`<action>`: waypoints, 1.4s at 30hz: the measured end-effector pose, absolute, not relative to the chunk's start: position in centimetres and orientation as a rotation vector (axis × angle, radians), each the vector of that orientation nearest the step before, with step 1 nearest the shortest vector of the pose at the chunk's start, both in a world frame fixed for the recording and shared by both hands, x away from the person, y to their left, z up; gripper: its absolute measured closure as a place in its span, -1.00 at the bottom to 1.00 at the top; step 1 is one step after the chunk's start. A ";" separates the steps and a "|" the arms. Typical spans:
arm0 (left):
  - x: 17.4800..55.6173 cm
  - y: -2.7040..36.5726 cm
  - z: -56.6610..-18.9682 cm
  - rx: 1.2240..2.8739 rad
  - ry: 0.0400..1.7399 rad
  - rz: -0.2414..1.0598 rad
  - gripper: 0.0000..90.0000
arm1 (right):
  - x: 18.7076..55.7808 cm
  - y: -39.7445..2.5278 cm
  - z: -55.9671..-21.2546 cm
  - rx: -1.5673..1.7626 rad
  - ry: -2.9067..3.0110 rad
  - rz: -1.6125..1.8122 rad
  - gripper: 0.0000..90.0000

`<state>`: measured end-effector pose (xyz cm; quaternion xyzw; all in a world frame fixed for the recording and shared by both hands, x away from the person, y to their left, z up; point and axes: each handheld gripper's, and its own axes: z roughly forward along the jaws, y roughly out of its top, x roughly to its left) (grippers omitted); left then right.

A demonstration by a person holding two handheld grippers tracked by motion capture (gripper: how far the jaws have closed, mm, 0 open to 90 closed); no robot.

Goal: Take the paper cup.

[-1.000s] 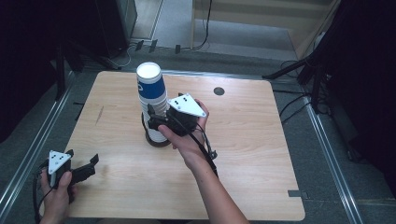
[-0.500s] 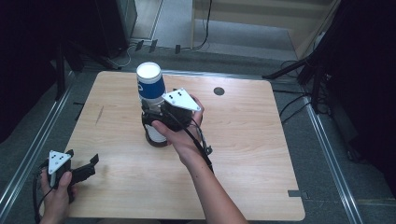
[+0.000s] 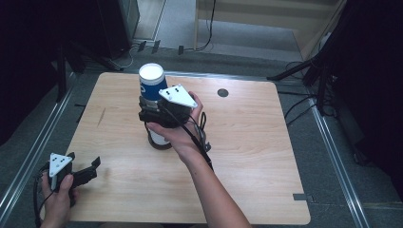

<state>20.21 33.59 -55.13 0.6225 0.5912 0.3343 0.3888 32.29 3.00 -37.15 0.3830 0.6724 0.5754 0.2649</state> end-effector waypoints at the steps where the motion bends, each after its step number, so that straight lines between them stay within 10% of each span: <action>1: 20.2 33.6 -55.1 1.583 1.503 0.850 -0.77 | 32.3 3.0 -37.1 1.035 1.817 1.555 -0.91; 42: 20.2 33.6 -55.1 1.587 1.496 0.843 -0.77 | 33.6 4.7 -37.5 1.012 1.770 1.529 -0.60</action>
